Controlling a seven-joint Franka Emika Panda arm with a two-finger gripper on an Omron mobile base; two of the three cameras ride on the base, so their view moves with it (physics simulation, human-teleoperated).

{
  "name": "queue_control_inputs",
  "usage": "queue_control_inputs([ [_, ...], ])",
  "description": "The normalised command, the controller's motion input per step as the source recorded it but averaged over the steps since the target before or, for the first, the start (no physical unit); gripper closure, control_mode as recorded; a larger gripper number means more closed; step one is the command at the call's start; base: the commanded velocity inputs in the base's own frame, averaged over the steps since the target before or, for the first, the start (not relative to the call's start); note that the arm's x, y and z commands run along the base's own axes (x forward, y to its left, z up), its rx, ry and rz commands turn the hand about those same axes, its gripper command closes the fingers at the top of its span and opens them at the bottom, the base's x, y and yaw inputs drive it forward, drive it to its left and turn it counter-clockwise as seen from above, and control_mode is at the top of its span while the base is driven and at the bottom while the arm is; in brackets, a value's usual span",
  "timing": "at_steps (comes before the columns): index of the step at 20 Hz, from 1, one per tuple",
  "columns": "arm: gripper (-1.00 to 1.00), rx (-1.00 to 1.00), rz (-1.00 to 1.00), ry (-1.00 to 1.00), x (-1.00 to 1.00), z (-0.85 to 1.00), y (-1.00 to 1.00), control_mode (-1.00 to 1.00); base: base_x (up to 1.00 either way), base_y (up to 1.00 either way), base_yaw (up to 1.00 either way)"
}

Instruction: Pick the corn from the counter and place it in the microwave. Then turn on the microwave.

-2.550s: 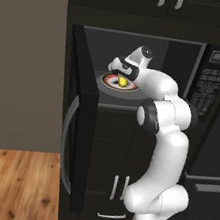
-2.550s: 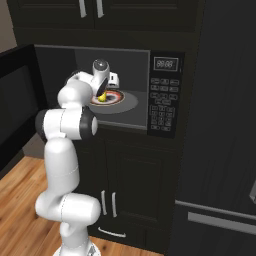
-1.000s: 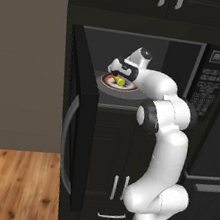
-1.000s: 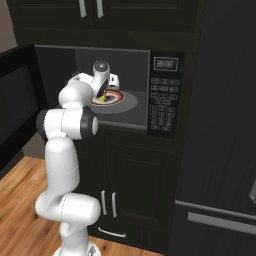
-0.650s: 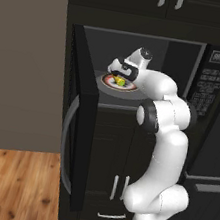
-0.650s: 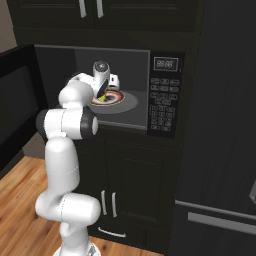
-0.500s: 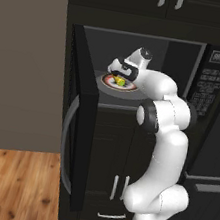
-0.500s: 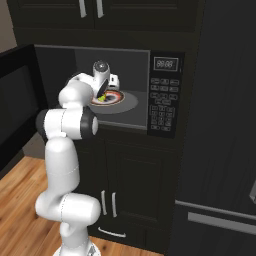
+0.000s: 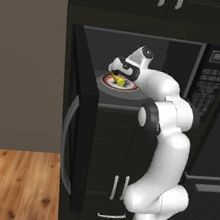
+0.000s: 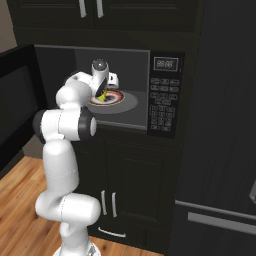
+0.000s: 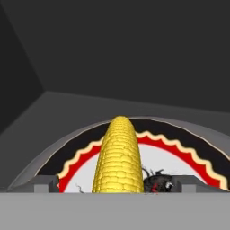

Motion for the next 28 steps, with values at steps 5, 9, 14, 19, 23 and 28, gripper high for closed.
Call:
queue_control_inputs([
  [5, -1.00, 0.00, 0.00, -0.07, -0.23, 0.04, 0.00, -1.00, 0.00, 0.00, 0.00],
  [9, -1.00, 0.00, 0.00, -0.12, -0.25, 0.00, 0.00, -1.00, 0.00, 0.00, 0.00],
  [14, -1.00, 0.00, 0.00, -0.13, -0.27, 0.04, -0.01, -1.00, 0.00, 0.00, 0.00],
  [19, -1.00, 0.01, 0.00, -0.01, -0.25, 0.17, -0.07, -1.00, 0.00, 0.00, 0.00],
  [23, -1.00, 0.03, -0.02, 0.00, -0.25, 0.27, -0.10, -1.00, 0.00, 0.00, 0.00],
  [28, -1.00, 0.04, -0.01, 0.04, -0.27, 0.26, -0.09, -1.00, 0.00, 0.00, 0.00],
])
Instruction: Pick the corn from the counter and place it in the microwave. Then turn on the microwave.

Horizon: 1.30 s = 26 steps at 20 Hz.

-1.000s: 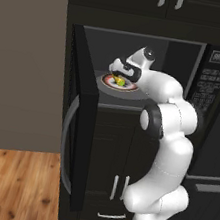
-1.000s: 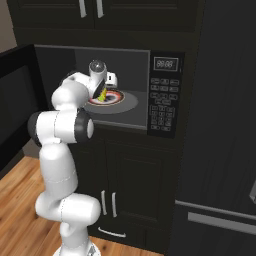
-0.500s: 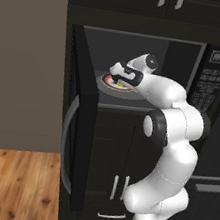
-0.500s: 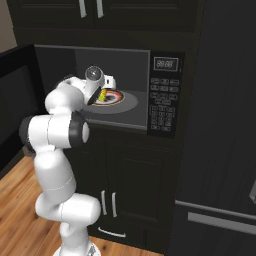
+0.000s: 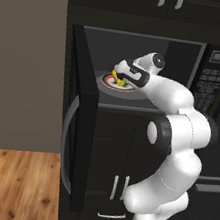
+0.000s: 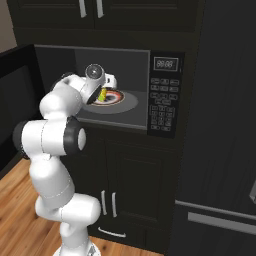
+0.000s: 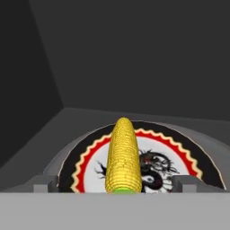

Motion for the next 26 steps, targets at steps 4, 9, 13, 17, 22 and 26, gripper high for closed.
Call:
queue_control_inputs([
  [4, -1.00, 0.00, 0.00, 0.00, -0.34, 0.21, -0.06, -1.00, 0.00, 0.00, 0.00],
  [9, -1.00, 0.00, 0.00, 0.00, -0.35, 0.19, -0.08, -1.00, 0.00, 0.00, 0.00],
  [13, -1.00, 0.00, 0.00, 0.00, -0.39, 0.13, -0.04, -1.00, 0.00, 0.00, 0.00],
  [17, -1.00, 0.00, 0.00, 0.00, -0.44, 0.12, -0.04, -1.00, 0.00, 0.00, 0.00],
  [22, -1.00, 0.03, 0.00, 0.00, -0.48, 0.16, -0.04, -1.00, 0.00, 0.00, 0.00],
  [26, -1.00, 0.04, 0.00, 0.00, -0.49, 0.19, -0.02, -1.00, 0.00, 0.00, 0.00],
])
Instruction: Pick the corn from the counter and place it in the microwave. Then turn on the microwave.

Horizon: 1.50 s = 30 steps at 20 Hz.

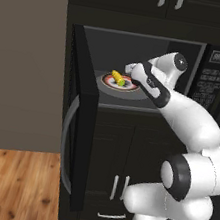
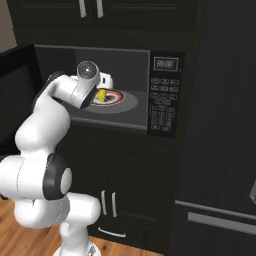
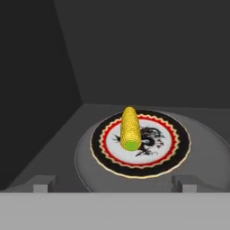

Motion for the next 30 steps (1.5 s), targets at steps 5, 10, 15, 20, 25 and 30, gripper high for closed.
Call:
queue_control_inputs([
  [5, -1.00, 0.04, -0.02, 0.00, -0.50, 0.20, 0.00, -1.00, 0.00, 0.00, 0.00],
  [10, -1.00, 0.05, -0.05, 0.00, -0.48, 0.22, 0.00, -1.00, 0.00, 0.00, 0.00],
  [15, -1.00, 0.05, -0.07, 0.00, -0.50, 0.19, -0.02, -1.00, 0.00, 0.00, 0.00],
  [20, -1.00, 0.05, -0.08, 0.01, -0.49, 0.18, -0.02, -1.00, 0.00, 0.00, 0.00],
  [25, -1.00, 0.04, -0.07, 0.02, -0.50, 0.17, -0.02, -1.00, 0.00, 0.00, 0.00],
  [30, -1.00, 0.05, -0.06, 0.03, -0.47, 0.19, -0.01, -1.00, 0.00, 0.00, 0.00],
])
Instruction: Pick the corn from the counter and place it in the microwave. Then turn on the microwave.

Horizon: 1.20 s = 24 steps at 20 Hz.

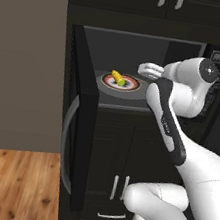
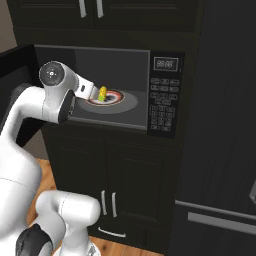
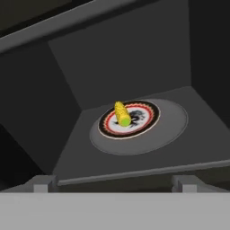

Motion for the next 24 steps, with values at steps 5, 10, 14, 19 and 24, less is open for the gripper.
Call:
queue_control_inputs([
  [5, -1.00, 0.08, -0.04, 0.02, -0.48, 0.20, -0.02, -1.00, 0.00, 0.00, 0.00],
  [10, -1.00, 0.10, -0.01, 0.03, -0.48, 0.18, -0.01, -1.00, 0.00, 0.00, 0.00],
  [14, -1.00, 0.09, 0.00, 0.04, -0.46, 0.14, 0.00, -1.00, 0.00, 0.00, 0.00],
  [19, -1.00, 0.08, -0.03, 0.07, -0.48, 0.13, 0.00, -1.00, 0.00, 0.00, 0.00],
  [24, -1.00, 0.07, -0.07, 0.15, -0.42, 0.13, 0.00, -1.00, 0.00, 0.00, 0.00],
])
